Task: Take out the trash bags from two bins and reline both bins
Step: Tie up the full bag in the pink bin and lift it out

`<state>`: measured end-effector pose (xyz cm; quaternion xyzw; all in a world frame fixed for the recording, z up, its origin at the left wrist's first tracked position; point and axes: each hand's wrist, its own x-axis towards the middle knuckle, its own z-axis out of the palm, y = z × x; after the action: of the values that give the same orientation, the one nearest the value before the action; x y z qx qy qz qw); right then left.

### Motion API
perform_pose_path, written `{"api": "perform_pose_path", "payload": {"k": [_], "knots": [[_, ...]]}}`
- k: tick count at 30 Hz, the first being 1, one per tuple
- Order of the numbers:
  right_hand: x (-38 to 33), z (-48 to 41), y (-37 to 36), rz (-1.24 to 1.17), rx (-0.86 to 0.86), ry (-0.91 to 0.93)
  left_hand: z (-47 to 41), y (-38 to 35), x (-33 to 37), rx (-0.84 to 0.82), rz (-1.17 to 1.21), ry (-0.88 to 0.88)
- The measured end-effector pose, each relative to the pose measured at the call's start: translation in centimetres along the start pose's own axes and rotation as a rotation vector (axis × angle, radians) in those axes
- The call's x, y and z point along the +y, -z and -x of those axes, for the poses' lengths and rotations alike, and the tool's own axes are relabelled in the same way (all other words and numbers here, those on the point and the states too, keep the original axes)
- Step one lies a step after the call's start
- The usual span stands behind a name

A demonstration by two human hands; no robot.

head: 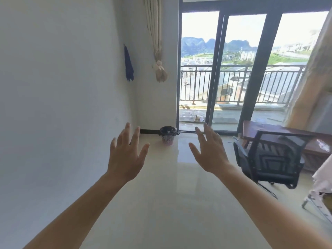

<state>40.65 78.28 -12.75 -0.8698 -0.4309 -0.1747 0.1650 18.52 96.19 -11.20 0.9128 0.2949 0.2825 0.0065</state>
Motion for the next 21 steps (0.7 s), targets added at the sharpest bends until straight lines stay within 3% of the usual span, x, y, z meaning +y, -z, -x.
{"api": "perform_pose_path", "payload": {"k": [8,21], "knots": [[3.9,-21.6,-10.8,0.051,-0.127,0.052,-22.4,-12.3,-6.9,-0.084,0.036,0.019],[22.2,-52.0,-31.3,0.019,-0.207,-0.061,-55.3,-39.1,-5.6,-0.259,-0.004,-0.028]]}}
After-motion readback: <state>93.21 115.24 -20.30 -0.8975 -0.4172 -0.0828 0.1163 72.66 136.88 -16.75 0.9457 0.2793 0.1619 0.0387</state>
